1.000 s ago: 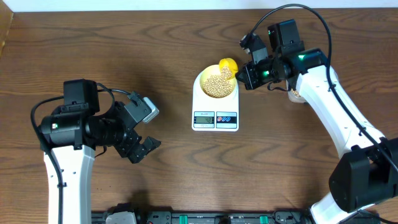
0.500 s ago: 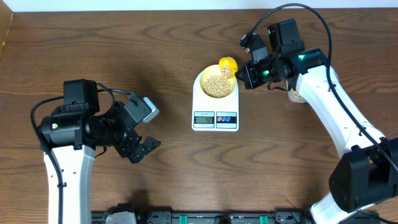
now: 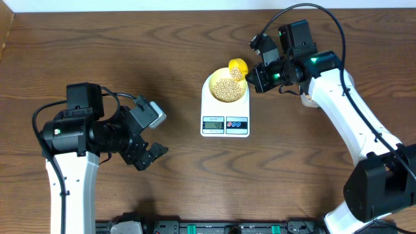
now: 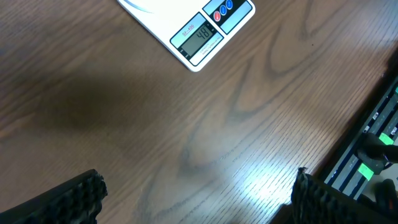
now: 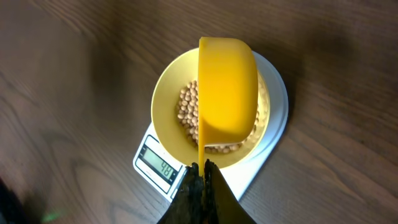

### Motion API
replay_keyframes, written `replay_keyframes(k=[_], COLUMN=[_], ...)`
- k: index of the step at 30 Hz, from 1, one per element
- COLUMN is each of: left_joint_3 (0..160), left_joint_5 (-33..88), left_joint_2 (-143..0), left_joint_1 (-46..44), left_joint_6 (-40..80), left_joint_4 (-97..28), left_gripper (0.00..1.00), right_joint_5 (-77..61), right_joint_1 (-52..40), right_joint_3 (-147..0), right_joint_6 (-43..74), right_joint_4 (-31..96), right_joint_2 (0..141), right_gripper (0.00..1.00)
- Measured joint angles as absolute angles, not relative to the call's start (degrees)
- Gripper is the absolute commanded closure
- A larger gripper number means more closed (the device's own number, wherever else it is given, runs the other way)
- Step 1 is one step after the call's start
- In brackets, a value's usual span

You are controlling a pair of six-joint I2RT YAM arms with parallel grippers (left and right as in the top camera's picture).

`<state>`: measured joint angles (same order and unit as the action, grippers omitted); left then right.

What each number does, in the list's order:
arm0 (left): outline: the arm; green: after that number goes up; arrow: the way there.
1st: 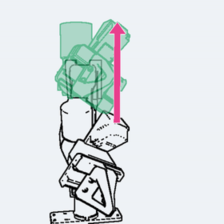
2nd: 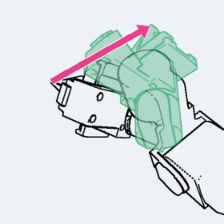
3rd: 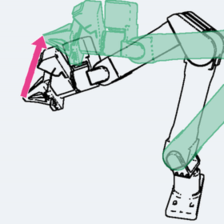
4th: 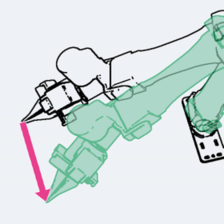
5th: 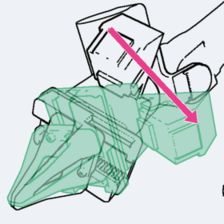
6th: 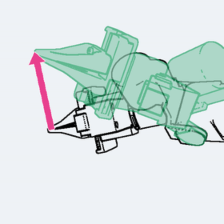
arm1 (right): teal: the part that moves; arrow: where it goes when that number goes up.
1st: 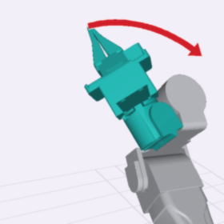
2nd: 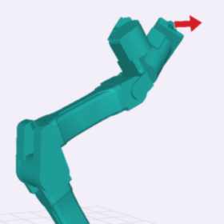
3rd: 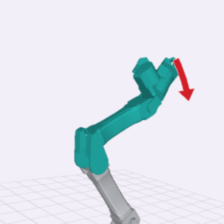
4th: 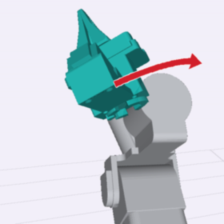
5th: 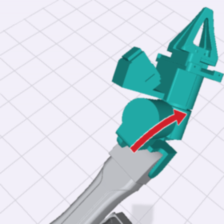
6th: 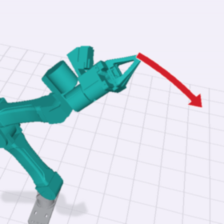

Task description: Scoop item into bowl and weigh 50g on scale

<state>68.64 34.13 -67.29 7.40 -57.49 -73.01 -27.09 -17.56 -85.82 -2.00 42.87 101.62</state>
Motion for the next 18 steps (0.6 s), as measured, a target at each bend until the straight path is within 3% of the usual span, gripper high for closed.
replay_keyframes(k=[18], left_joint_3=[68.6], left_joint_5=[34.1], left_joint_2=[-67.3], left_joint_1=[7.4], left_joint_6=[-57.5], left_joint_4=[-73.0], left_gripper=[0.02], right_joint_5=[-27.9], right_joint_1=[-18.0], right_joint_3=[-85.9], right_joint_6=[-2.2], right_joint_4=[43.2], right_joint_2=[101.6], right_gripper=[0.99])
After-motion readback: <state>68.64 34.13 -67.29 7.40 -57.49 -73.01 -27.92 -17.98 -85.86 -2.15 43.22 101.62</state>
